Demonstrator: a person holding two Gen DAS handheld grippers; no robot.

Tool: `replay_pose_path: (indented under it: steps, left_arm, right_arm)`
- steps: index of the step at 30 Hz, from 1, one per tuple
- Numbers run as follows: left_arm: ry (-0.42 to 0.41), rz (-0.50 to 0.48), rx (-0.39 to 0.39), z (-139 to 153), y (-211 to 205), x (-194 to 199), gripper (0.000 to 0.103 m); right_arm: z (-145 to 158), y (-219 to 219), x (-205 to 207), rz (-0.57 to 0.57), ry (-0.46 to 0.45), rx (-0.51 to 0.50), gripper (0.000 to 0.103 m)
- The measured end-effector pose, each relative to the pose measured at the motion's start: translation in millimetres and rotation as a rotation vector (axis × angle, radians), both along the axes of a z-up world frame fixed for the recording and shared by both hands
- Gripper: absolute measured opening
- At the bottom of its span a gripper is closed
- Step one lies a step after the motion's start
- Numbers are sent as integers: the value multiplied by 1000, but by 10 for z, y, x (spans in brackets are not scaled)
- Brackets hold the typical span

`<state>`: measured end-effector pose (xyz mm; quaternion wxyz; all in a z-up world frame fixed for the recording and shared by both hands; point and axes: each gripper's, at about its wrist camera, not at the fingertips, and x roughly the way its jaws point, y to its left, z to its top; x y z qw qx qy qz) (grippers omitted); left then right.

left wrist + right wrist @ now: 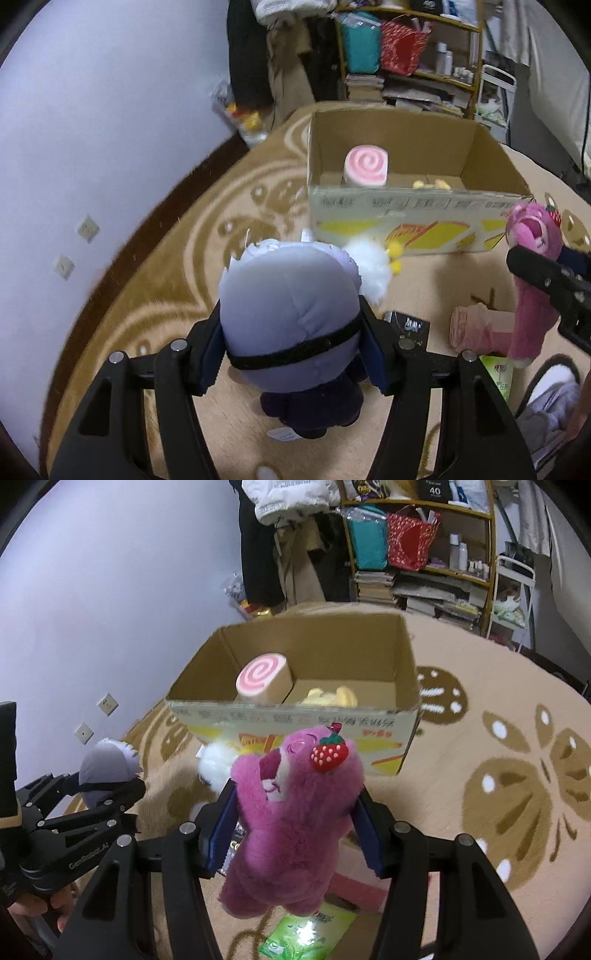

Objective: Organize soft objects
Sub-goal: 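Lift the purple doll with the left tool while the right tool lifts the pink bear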

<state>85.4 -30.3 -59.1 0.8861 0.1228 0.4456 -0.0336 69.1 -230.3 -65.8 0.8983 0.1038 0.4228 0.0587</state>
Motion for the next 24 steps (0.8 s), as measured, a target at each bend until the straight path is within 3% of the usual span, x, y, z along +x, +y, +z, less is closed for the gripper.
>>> replay_pose_path:
  steps: [6, 14, 24]
  left_arm:
    - [-65, -38, 20, 165, -88, 86, 62]
    - [-200, -34, -8, 349, -157, 218, 62]
    - [-266, -52, -30, 555, -261, 508, 62]
  right_arm:
    - [200, -132, 66, -12, -55, -17, 62]
    - [405, -169, 195, 3, -121, -37, 62]
    - [554, -96, 403, 28, -173, -103, 62]
